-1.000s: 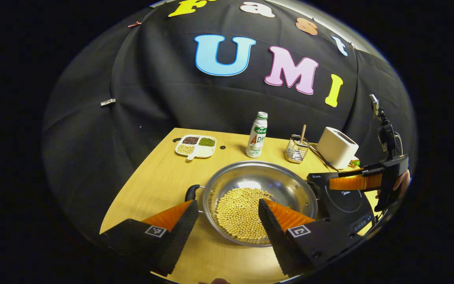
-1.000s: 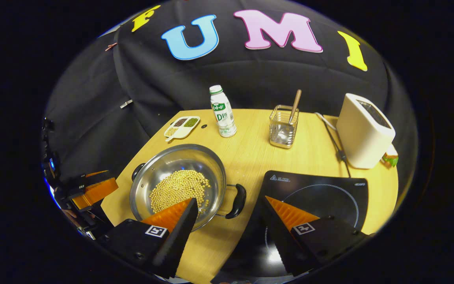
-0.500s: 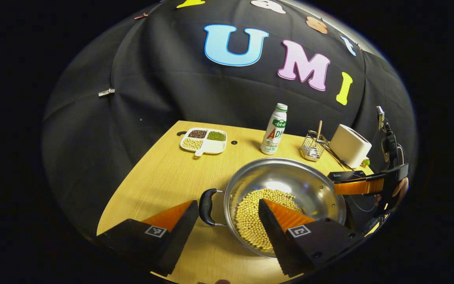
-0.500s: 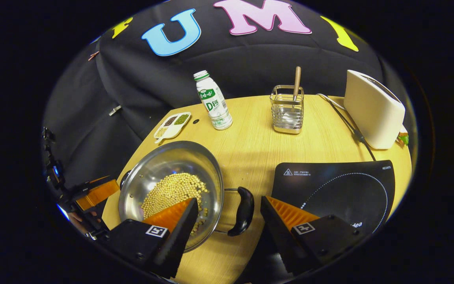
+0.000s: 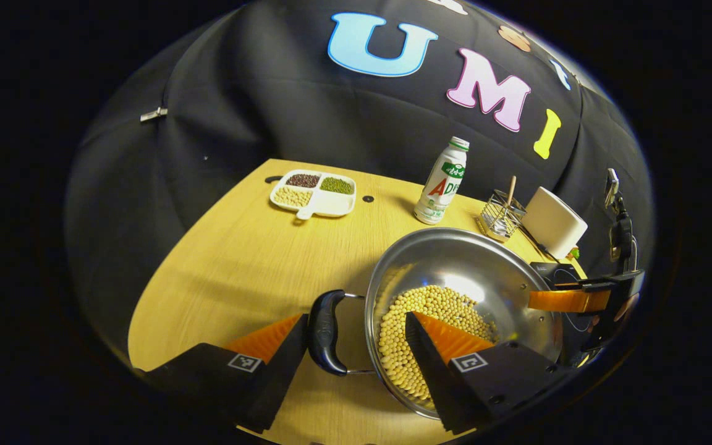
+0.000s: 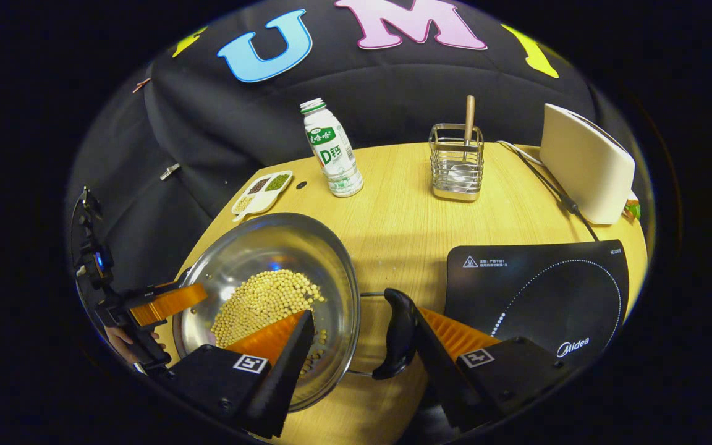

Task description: First push the handle of the pot to place it horizontally, then grasp the pot with both hands and set it on the induction cooktop.

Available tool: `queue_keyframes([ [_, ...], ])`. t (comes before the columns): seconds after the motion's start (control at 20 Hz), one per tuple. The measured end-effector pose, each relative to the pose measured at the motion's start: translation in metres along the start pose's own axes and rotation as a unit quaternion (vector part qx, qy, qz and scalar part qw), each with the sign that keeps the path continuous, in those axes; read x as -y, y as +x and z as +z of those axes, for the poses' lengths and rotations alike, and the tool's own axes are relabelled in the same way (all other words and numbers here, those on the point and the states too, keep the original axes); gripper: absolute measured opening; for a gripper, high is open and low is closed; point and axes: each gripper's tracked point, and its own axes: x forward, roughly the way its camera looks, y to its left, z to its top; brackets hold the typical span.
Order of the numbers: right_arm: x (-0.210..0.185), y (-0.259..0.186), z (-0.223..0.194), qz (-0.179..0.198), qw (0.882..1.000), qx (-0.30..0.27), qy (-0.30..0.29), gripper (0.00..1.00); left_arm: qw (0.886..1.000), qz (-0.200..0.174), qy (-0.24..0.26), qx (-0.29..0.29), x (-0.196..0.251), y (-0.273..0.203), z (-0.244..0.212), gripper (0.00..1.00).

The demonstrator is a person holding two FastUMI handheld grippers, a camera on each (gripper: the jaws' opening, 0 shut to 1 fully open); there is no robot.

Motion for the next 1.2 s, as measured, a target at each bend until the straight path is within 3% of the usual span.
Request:
queue_keyframes([
  [0.05,0.003,0.004,0.000,-0.010,1.000,0.001,-0.001,0.95,1.000,-0.001,-0.004,-0.003,-0.003,0.004,-0.002,0.94],
  [0.15,0.007,0.011,-0.002,-0.019,1.000,-0.002,-0.001,0.81,1.000,-0.011,-0.017,-0.010,-0.004,0.007,-0.006,0.89],
  [0.2,0.006,0.016,-0.002,-0.021,1.000,-0.002,0.002,0.74,1.000,-0.010,-0.018,-0.014,-0.006,0.009,-0.008,0.82],
  [0.35,0.006,0.028,-0.007,-0.030,1.000,-0.004,-0.001,0.73,1.000,-0.007,-0.015,-0.024,-0.017,0.014,-0.013,0.70],
  [0.4,0.005,0.024,-0.002,-0.032,0.999,-0.005,0.001,0.59,0.999,-0.011,-0.026,-0.025,-0.018,0.015,-0.014,0.66],
  [0.55,0.005,0.027,-0.007,-0.031,0.999,-0.009,0.000,0.63,0.998,-0.024,-0.047,-0.023,-0.016,0.013,-0.015,0.63],
  [0.6,0.005,0.028,-0.007,-0.034,0.999,-0.011,0.004,0.55,0.998,-0.025,-0.052,-0.020,-0.015,0.015,-0.015,0.63],
  [0.65,0.005,0.028,-0.007,-0.035,0.999,-0.013,0.003,0.60,0.998,-0.026,-0.055,-0.018,-0.015,0.015,-0.014,0.62],
  [1.05,0.002,0.023,-0.015,-0.042,0.999,-0.016,-0.009,0.55,0.999,0.001,-0.039,-0.032,-0.015,0.003,-0.020,0.53],
  [1.1,0.000,0.018,-0.015,-0.041,0.999,-0.015,-0.011,0.51,0.999,0.003,-0.037,-0.033,-0.013,-0.002,-0.020,0.55],
  [1.2,0.000,0.003,-0.013,-0.040,0.999,-0.012,-0.013,0.55,0.999,0.008,-0.036,-0.038,-0.007,-0.014,-0.019,0.54],
])
